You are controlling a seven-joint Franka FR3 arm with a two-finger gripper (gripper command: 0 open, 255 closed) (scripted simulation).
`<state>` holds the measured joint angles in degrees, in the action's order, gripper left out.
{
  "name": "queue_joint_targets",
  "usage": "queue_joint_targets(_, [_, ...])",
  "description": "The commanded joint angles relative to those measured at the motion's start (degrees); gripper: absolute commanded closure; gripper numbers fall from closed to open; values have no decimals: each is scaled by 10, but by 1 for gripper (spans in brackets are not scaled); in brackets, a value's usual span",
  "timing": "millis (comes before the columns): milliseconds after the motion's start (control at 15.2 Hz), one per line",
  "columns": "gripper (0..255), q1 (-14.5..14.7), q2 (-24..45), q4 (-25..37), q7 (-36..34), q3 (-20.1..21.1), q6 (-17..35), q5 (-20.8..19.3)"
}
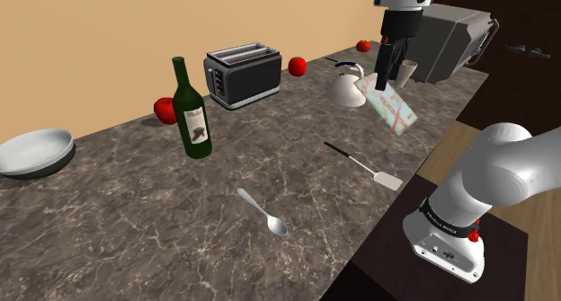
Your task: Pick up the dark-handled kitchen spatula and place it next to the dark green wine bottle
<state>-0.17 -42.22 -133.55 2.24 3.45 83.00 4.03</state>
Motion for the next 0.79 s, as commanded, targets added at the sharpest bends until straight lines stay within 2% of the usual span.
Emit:
queue_joint_targets(0, [0, 0, 0, 0, 0, 0, 0, 0])
queue_joint_targets(396, [0, -13, -7, -120, 19, -26, 127, 6])
queue_joint_targets(726, [0, -23, 17, -201, 39, -47, 242, 14])
